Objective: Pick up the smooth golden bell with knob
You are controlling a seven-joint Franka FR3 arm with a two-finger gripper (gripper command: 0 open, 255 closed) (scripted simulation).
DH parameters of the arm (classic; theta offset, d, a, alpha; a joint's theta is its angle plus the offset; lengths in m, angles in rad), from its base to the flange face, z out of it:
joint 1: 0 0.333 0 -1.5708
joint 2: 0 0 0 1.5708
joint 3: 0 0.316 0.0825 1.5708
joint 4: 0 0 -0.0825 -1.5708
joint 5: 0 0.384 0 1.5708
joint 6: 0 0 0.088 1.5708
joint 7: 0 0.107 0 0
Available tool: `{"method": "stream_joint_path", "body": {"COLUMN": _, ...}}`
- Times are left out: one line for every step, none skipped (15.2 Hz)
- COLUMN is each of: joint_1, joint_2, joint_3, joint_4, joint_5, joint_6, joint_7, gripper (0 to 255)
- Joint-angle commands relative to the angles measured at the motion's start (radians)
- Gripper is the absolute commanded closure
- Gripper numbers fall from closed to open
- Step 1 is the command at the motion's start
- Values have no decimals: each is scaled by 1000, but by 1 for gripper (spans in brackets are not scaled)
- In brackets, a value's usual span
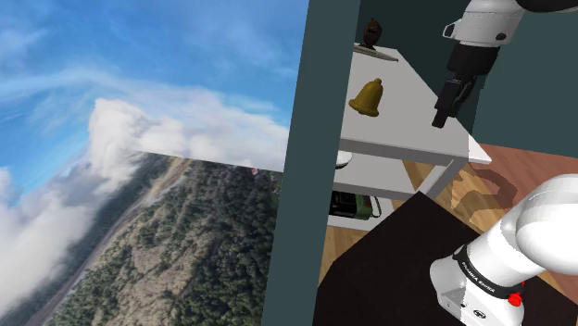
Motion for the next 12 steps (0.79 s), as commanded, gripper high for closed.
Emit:
{"method": "stream_joint_path", "body": {"joint_1": 0, "joint_2": 0, "joint_3": 0, "joint_4": 0, "joint_5": 0, "joint_6": 0, "joint_7": 0, "gripper": 0}}
{"method": "stream_joint_path", "body": {"joint_1": 0, "joint_2": 16, "joint_3": -23, "joint_4": 5, "joint_5": -25, "joint_6": 11, "joint_7": -49, "gripper": 0}}
{"method": "stream_joint_path", "body": {"joint_1": 2, "joint_2": 34, "joint_3": -47, "joint_4": 12, "joint_5": -49, "joint_6": 22, "joint_7": -97, "gripper": 0}}
{"method": "stream_joint_path", "body": {"joint_1": 3, "joint_2": 54, "joint_3": -70, "joint_4": 21, "joint_5": -73, "joint_6": 35, "joint_7": -145, "gripper": 0}}
{"method": "stream_joint_path", "body": {"joint_1": 5, "joint_2": 75, "joint_3": -92, "joint_4": 31, "joint_5": -95, "joint_6": 48, "joint_7": -192, "gripper": 0}}
{"method": "stream_joint_path", "body": {"joint_1": 8, "joint_2": 97, "joint_3": -115, "joint_4": 42, "joint_5": -116, "joint_6": 61, "joint_7": -239, "gripper": 0}}
{"method": "stream_joint_path", "body": {"joint_1": 10, "joint_2": 122, "joint_3": -136, "joint_4": 55, "joint_5": -135, "joint_6": 76, "joint_7": -286, "gripper": 0}}
{"method": "stream_joint_path", "body": {"joint_1": 13, "joint_2": 147, "joint_3": -158, "joint_4": 70, "joint_5": -153, "joint_6": 90, "joint_7": -332, "gripper": 0}}
{"method": "stream_joint_path", "body": {"joint_1": 17, "joint_2": 174, "joint_3": -178, "joint_4": 86, "joint_5": -170, "joint_6": 105, "joint_7": -378, "gripper": 0}}
{"method": "stream_joint_path", "body": {"joint_1": 20, "joint_2": 202, "joint_3": -198, "joint_4": 103, "joint_5": -185, "joint_6": 121, "joint_7": -424, "gripper": 0}}
{"method": "stream_joint_path", "body": {"joint_1": 24, "joint_2": 231, "joint_3": -218, "joint_4": 122, "joint_5": -198, "joint_6": 136, "joint_7": -470, "gripper": 0}}
{"method": "stream_joint_path", "body": {"joint_1": 29, "joint_2": 261, "joint_3": -237, "joint_4": 141, "joint_5": -209, "joint_6": 152, "joint_7": -515, "gripper": 0}}
